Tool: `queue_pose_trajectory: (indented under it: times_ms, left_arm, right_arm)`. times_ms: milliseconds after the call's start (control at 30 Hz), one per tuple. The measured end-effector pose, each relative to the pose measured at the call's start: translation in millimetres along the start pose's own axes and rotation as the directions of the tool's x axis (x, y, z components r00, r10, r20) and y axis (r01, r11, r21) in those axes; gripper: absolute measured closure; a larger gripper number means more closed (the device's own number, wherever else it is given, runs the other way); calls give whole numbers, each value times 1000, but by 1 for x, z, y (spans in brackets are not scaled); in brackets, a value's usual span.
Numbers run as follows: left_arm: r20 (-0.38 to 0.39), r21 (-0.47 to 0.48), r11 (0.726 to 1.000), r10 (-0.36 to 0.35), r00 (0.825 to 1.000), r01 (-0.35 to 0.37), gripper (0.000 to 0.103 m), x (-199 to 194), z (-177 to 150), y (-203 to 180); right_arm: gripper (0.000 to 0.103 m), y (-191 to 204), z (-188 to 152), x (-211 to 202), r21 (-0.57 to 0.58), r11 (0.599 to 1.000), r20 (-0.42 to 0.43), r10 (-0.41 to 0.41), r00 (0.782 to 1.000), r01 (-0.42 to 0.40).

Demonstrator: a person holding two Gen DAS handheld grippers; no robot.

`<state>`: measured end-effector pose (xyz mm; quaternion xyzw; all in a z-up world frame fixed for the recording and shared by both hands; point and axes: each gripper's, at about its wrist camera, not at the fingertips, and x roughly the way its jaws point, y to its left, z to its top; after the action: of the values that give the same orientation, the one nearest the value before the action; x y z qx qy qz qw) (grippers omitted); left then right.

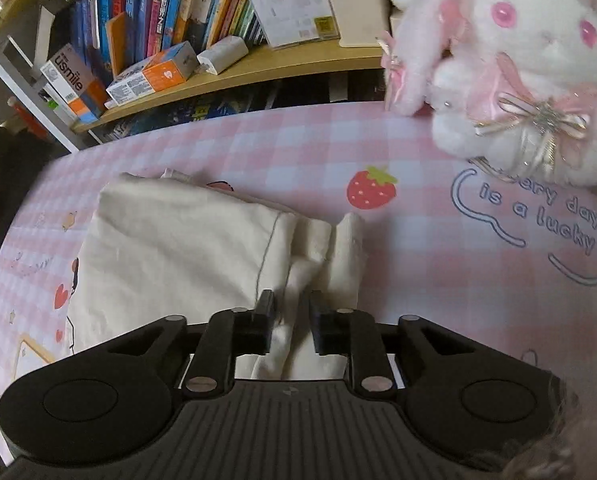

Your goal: Fold clothes

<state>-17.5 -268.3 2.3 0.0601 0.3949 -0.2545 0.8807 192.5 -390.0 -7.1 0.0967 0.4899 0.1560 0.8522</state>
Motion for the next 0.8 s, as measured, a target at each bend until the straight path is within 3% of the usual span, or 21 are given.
queue_pose_trajectory:
  times_ms: [100, 200, 300, 367, 467, 533, 600, 667, 700, 733, 767, 800]
  left_arm:
    - [52, -43, 988, -143, 988, 145, 65, -15, -2, 2]
    - [103, -54, 978, -194, 975, 201, 55, -34, -6, 7]
    - [179, -139, 976, -144, 973, 170, 50, -59, -17, 30]
    - [204, -232, 967, -58, 977, 106, 50, -72, -29, 53]
    - [189, -349, 937, 83, 978, -12, 50, -83, -49, 86]
    - [159, -395, 915, 160, 974, -85, 50, -85, -58, 102]
    - [140, -399, 910, 181, 973, -112, 50, -81, -59, 109]
    - [118, -387, 914, 181, 976, -122, 50, -72, -58, 113]
    - [106, -380, 916, 180, 978, -127, 50, -68, -58, 114]
    - [95, -374, 918, 180, 979, -132, 50, -64, -57, 116]
    - [77, -366, 920, 176, 981, -137, 50, -60, -58, 117]
    - [56, -361, 922, 174, 983, -142, 50, -57, -60, 118]
  right_arm:
    - [68, 9, -6, -19, -50, 998, 44, -46, 998, 48]
    - [59, 27, -16, -49, -126, 990, 115, -53, 992, 68]
    - [58, 41, -35, -84, -154, 988, 156, 6, 988, 19]
    - [58, 52, -57, -106, -190, 982, 187, 32, 982, 4]
    - [58, 66, -97, -123, -234, 972, 179, 63, 982, -20]
    - [58, 73, -127, -124, -263, 965, 159, 41, 986, 3]
    - [58, 79, -154, -117, -283, 959, 140, 6, 990, 34]
    - [61, 80, -166, -109, -264, 963, 122, -14, 992, 46]
    - [71, 80, -171, -105, -252, 966, 113, -22, 993, 50]
    - [91, 80, -175, -102, -240, 969, 104, -31, 994, 55]
    - [97, 80, -180, -98, -229, 972, 95, -39, 995, 60]
    - [97, 80, -185, -94, -217, 974, 86, -48, 995, 65]
